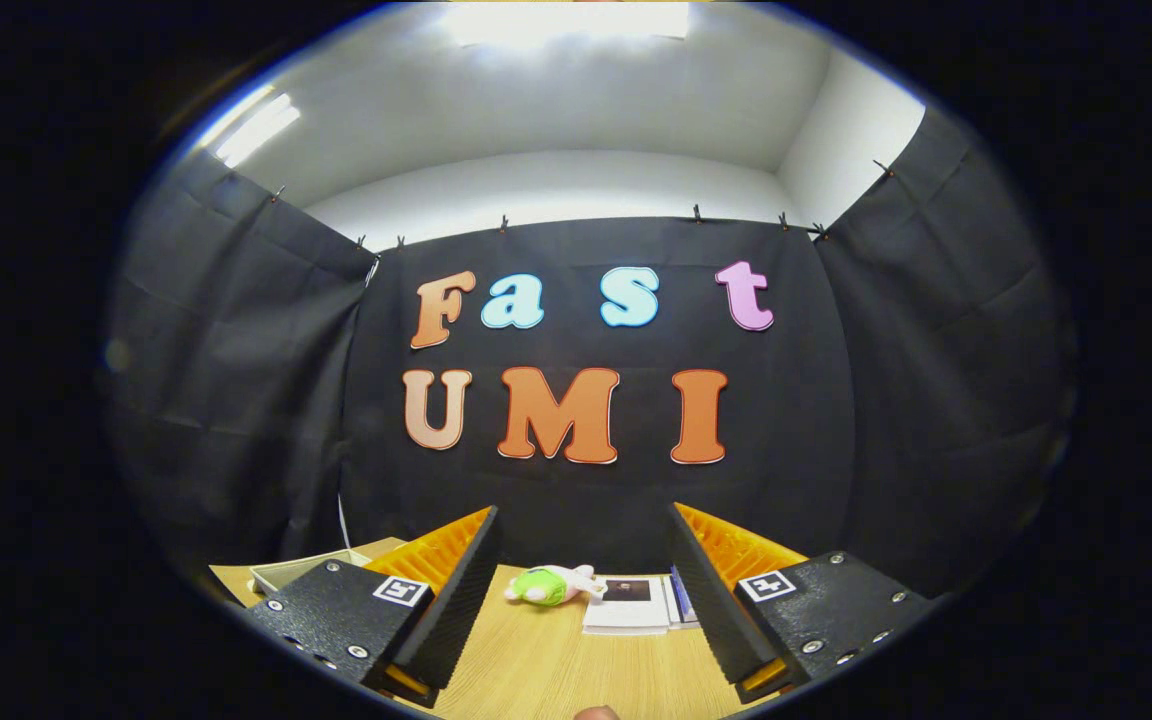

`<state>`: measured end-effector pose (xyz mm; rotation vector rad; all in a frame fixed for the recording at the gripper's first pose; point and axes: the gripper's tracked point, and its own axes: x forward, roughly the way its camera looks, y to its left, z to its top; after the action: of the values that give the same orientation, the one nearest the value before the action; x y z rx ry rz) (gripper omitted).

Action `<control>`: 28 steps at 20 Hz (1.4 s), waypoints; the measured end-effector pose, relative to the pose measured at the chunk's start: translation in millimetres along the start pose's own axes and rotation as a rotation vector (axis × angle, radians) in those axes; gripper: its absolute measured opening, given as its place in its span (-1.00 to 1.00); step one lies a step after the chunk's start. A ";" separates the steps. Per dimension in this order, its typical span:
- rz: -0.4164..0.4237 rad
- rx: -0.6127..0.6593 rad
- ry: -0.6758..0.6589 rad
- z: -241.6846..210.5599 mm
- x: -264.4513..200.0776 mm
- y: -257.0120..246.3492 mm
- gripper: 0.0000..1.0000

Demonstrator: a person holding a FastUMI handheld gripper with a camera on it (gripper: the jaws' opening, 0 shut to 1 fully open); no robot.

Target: Open the storage box then place both shoes into the box .Put the left shoe in first, then the right shoe, with the right side of both shoes facing outward in a uniform manner.

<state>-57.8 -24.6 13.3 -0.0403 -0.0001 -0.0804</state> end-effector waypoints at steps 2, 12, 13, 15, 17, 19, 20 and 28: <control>0.003 0.025 -0.008 2.8 -1.1 -4.9 0.93; 0.009 0.031 -0.025 1.7 -1.3 -8.9 0.94; 0.012 0.026 -0.028 1.1 -1.7 -7.1 0.94; 0.014 0.019 -0.024 -3.9 0.1 -4.1 0.93; 0.019 0.031 -0.029 -4.7 -0.9 0.6 0.94; 0.040 0.047 -0.036 -5.6 -0.7 8.8 0.94; 0.049 0.049 -0.036 -6.1 -0.4 12.2 0.94; 0.059 0.021 -0.029 -8.1 1.0 21.2 0.93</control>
<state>-55.1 -3.9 4.4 -0.0201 -0.0292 -0.0208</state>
